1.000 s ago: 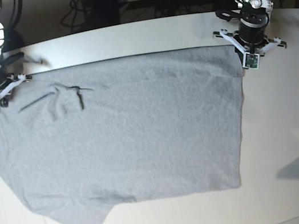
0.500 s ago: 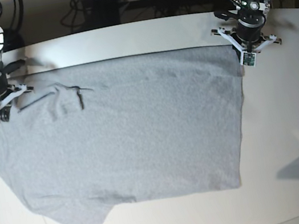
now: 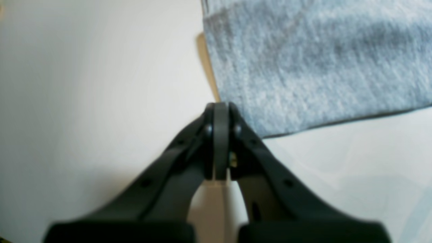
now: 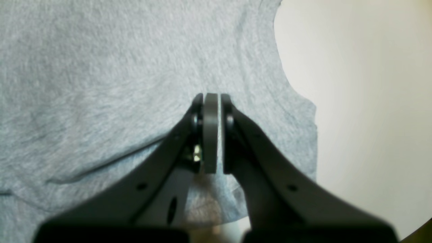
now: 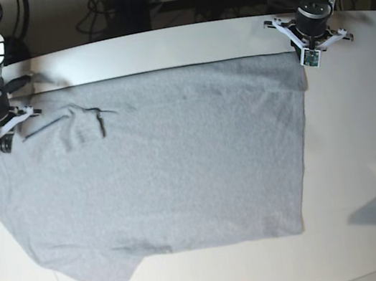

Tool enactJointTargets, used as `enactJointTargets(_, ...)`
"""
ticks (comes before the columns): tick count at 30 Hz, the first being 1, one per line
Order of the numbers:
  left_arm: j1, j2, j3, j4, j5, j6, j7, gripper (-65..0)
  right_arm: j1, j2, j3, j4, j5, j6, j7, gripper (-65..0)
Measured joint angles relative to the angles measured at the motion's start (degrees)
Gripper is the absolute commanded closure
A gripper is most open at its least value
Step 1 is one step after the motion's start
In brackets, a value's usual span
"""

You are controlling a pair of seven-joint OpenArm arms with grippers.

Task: Fold the T-shirt properly
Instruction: 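Lower the held edge with both grippers and lay the shirt flat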

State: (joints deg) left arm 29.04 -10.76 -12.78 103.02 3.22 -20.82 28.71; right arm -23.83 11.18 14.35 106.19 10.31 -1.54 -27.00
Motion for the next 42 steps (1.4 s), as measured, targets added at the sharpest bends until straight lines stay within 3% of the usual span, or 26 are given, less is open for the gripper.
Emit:
enactJointTargets(11,0.07,0.46,0.02,5.14,-0.31,-0.11,1.27,0.0,-0.02,-1.60,-0.11,-8.26,-0.02,-0.02,0.11,-1.7)
enactJointTargets(15,-1.38,2.29,0.24,6.54,-0.20,-0.15,0.70,0.0,-0.02,-1.64,-0.11,-8.28,-0.02,-0.02,0.09,-1.7)
enactJointTargets(27,-5.07,3.56,1.46,-1.42,0.13,-0.17,0.17,0.0,0.33,-1.55,-0.11,-11.17,-0.02,-0.02,3.21,-1.7)
enactJointTargets(42,-0.59,2.95,1.03,-0.39,-0.42,0.02,-1.99,0.0,-3.06,-1.25,0.17,-11.04,0.00,0.02,6.49,-1.6)
